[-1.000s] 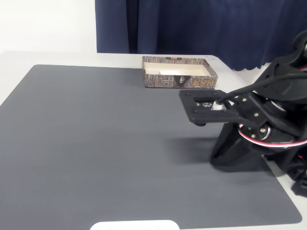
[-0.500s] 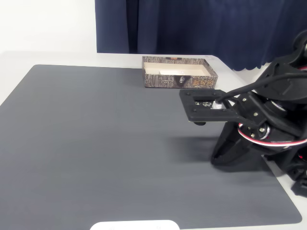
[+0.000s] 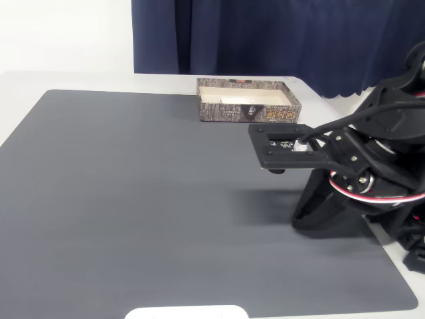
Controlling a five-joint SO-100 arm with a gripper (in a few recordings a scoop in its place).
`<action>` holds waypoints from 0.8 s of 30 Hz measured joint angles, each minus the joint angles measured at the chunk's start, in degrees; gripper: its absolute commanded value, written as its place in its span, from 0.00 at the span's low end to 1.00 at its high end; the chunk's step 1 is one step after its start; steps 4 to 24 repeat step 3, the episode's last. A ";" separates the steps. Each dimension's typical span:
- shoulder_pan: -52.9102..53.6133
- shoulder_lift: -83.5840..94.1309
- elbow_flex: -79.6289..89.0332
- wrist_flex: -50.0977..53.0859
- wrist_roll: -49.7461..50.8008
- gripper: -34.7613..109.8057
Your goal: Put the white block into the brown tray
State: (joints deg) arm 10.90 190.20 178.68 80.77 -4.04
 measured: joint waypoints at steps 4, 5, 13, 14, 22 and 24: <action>0.00 0.00 0.00 0.00 0.00 0.24; 0.00 0.00 0.00 0.00 0.00 0.24; 0.00 0.00 0.00 0.00 0.00 0.24; 0.00 0.00 0.00 0.00 0.00 0.24; 0.00 0.00 0.00 0.00 0.00 0.24; 0.00 0.00 0.00 0.00 0.00 0.24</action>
